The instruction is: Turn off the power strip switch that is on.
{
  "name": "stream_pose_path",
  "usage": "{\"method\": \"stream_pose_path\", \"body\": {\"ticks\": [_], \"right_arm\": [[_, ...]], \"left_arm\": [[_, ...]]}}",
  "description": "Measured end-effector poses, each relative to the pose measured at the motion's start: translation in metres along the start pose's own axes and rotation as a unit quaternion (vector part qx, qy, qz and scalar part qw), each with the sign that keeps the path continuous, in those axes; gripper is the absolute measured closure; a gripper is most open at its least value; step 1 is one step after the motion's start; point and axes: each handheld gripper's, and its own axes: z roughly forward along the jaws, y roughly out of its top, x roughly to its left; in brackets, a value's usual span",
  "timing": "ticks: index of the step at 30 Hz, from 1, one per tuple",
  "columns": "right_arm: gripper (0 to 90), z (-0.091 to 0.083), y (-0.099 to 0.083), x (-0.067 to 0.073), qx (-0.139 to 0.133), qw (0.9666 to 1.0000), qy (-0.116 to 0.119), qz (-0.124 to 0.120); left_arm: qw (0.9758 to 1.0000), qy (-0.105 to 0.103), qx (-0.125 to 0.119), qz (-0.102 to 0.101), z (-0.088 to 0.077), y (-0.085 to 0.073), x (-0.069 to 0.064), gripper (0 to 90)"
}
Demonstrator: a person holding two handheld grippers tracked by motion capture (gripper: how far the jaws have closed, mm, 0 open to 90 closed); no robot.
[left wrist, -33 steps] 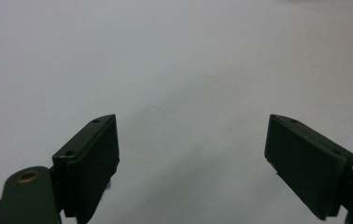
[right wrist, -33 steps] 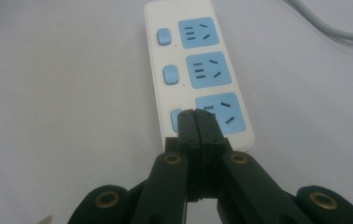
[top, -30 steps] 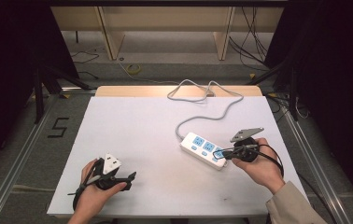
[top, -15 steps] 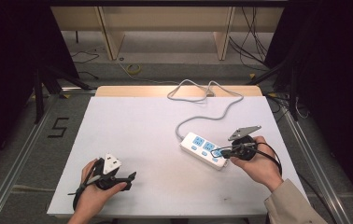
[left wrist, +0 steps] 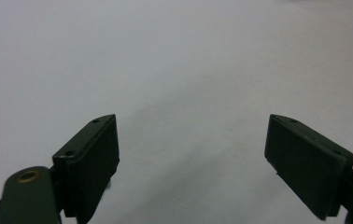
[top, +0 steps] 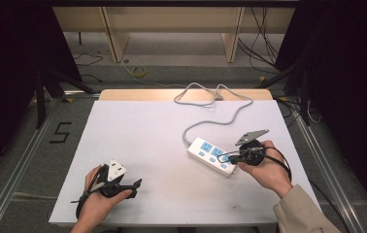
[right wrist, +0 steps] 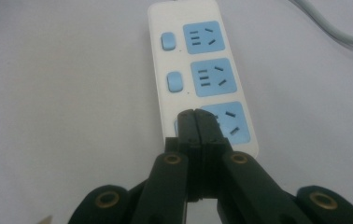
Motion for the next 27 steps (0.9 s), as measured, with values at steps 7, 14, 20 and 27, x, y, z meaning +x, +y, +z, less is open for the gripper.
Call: {"method": "stream_pose_path", "body": {"ticks": [7,14,20,27], "right_arm": [[90.0,0.0015,0.0027,0.0009,0.004,1.0,0.002,-0.001],[90.0,0.0032,0.0057,0.0009,0.007,1.0,0.004,-0.005],[90.0,0.0048,0.008,0.0011,0.011,0.9999,0.007,-0.005],[90.0,0.0071,0.0095,0.0011,0.015,0.9998,0.008,-0.006]], "left_arm": [[1.0,0.0,0.0,0.003,0.0,0.0002,0.0002,17.5],[1.0,-0.001,0.0,0.0,0.0001,0.0001,-0.0001,17.5],[1.0,0.0,0.001,0.003,-0.0001,0.0001,0.0001,17.5],[1.0,0.0,0.0,0.003,0.0001,0.0002,0.0001,17.6]]}}
